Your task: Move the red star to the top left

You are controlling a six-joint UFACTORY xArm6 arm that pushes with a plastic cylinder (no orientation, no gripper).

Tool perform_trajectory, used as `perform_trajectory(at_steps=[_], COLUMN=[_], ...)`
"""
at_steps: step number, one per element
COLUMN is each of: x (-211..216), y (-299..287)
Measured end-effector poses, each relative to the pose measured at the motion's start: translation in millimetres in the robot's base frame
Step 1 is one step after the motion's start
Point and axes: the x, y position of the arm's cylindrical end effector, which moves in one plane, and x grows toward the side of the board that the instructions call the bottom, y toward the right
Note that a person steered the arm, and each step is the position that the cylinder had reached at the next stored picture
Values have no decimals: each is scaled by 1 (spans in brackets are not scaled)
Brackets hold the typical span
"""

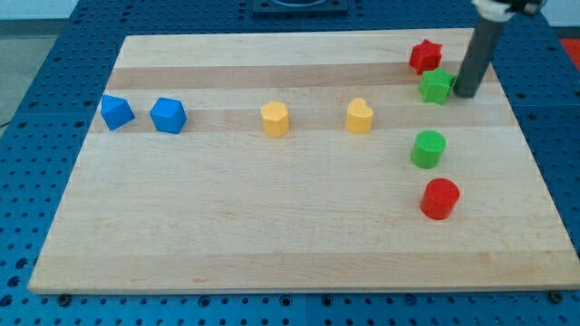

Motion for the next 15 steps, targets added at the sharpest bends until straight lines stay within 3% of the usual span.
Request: perform_trajectory(at_steps=[1, 2, 4, 5, 6, 8, 9, 11, 12, 13, 15], x=[-19, -59, -72, -71, -53, -61, -67, -44, -27, -28, -6], y=[22, -3, -207, -124, -78, -331, -330, -164, -231, -339, -248])
